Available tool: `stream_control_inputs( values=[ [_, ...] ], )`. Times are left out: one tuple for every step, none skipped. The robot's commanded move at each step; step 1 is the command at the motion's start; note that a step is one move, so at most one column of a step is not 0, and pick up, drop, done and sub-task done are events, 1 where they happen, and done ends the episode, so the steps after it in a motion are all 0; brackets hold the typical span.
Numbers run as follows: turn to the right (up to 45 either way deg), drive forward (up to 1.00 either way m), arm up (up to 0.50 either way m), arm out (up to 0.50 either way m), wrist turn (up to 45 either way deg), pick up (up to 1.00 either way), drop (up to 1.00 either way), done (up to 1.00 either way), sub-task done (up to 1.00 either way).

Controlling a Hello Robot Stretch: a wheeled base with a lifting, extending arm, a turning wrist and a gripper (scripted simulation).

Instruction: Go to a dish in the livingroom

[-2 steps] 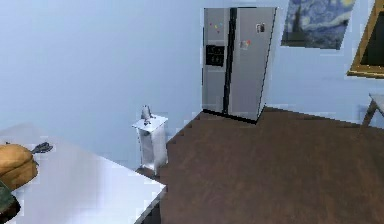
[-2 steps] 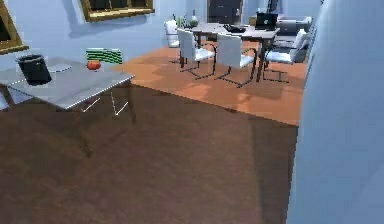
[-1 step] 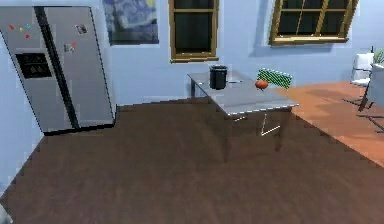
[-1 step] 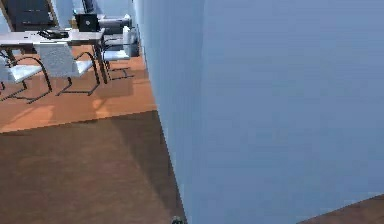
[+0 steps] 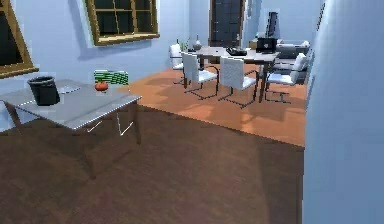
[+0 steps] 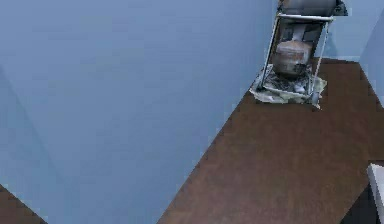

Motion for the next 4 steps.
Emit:
stream_control_inputs(
  values=[
    [0.0, 0.50, 0.00, 0.00, 0.0, 0.00, 0.00, 0.00, 0.00],
    [27.0, 0.00, 0.00, 0.00, 0.0, 0.00, 0.00, 0.00, 0.00],
    [0.0, 1.00, 0.00, 0.00, 0.0, 0.00, 0.00, 0.00, 0.00],
    [0.0, 1.00, 0.00, 0.00, 0.0, 0.00, 0.00, 0.00, 0.00]
  ],
)
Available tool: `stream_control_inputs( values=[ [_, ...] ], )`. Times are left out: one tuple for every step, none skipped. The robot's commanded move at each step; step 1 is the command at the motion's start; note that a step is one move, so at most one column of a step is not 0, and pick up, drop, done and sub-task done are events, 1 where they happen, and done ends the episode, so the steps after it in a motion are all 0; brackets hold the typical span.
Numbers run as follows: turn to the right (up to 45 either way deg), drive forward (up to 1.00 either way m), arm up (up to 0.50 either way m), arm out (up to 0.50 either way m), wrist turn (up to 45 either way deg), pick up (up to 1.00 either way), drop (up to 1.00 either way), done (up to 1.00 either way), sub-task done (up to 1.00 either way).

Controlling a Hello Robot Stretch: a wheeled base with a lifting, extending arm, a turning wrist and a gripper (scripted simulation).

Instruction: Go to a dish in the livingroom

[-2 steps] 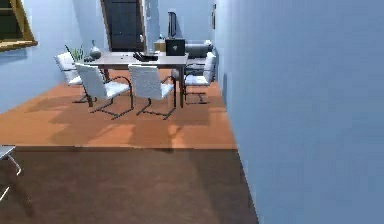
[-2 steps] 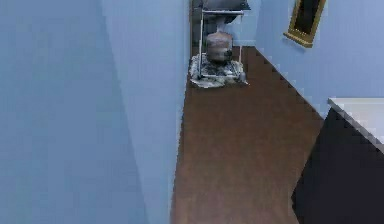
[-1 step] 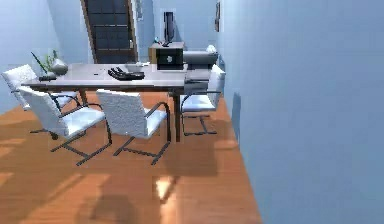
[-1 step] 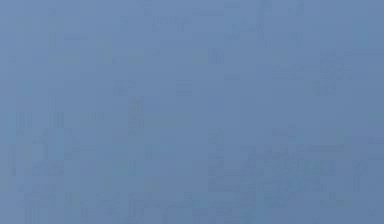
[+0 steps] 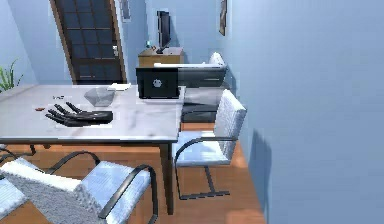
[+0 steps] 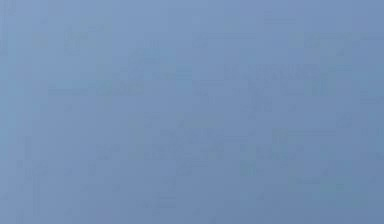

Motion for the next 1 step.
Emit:
stream_control_inputs(
  values=[
    [3.0, 0.00, 0.00, 0.00, 0.0, 0.00, 0.00, 0.00, 0.00]
  ],
)
